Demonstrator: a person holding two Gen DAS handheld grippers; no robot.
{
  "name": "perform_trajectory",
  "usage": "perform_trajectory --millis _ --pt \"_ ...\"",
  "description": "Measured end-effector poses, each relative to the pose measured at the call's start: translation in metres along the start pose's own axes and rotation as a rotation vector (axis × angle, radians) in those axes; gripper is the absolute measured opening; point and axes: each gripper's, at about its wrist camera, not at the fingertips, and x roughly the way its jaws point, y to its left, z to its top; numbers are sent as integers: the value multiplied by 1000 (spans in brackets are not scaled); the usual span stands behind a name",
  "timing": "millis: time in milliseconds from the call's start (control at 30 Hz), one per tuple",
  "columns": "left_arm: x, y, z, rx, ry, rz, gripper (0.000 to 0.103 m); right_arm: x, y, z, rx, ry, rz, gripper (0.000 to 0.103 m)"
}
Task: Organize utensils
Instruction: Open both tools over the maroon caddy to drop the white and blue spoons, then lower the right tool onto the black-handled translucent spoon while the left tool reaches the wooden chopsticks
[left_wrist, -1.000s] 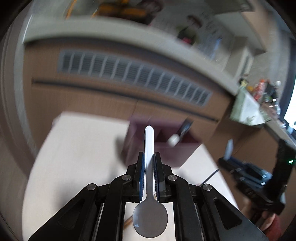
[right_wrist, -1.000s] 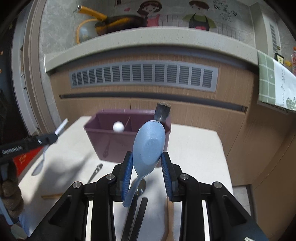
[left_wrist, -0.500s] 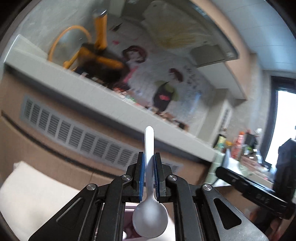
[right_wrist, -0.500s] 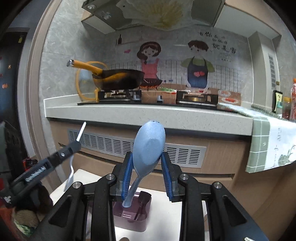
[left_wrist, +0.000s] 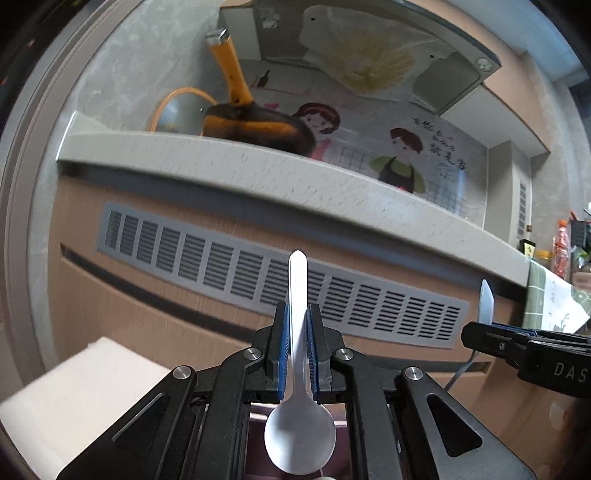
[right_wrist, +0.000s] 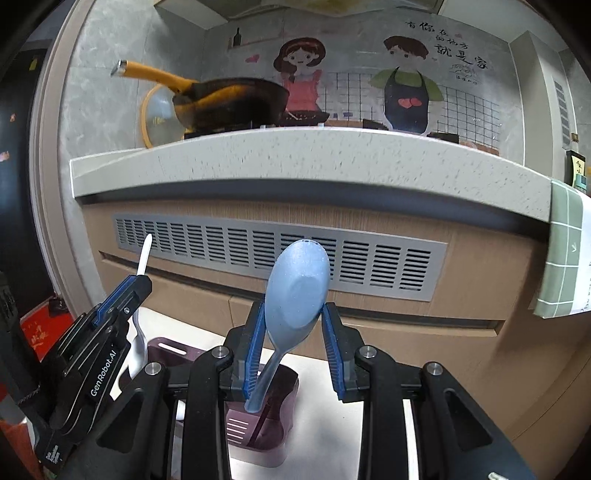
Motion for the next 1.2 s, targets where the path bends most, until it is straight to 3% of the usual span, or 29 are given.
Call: perform_trajectory --millis 133,167,267,367,500,633,733,900,1033,1200 --pt "8 15 -15 -63 74 -23 12 10 6 -8 -14 -5 -12 28" --pt "9 20 -20 -83 100 -45 17 11 6 -10 -11 -6 0 28" --pt "5 32 -24 -121 175 -119 52 24 6 -26 7 73 109 29" --pt "-12 47 -11 -158 186 -156 54 30 3 -34 55 135 171 29" --pt "-41 68 19 -172 180 -176 56 5 4 -30 40 93 109 29" --pt "-69 78 38 -62 232 -180 64 -35 10 -25 -5 42 21 29" --pt "-84 85 25 69 416 -193 64 -57 16 -31 -32 63 -55 29" --pt "-100 92 -33 196 782 -322 64 -67 44 -80 -128 230 -97 30" --pt "-106 93 -63 321 851 -276 63 -60 59 -122 -144 359 -77 29" --pt "-96 98 -77 359 909 -248 63 -51 58 -152 -116 464 -98 29"
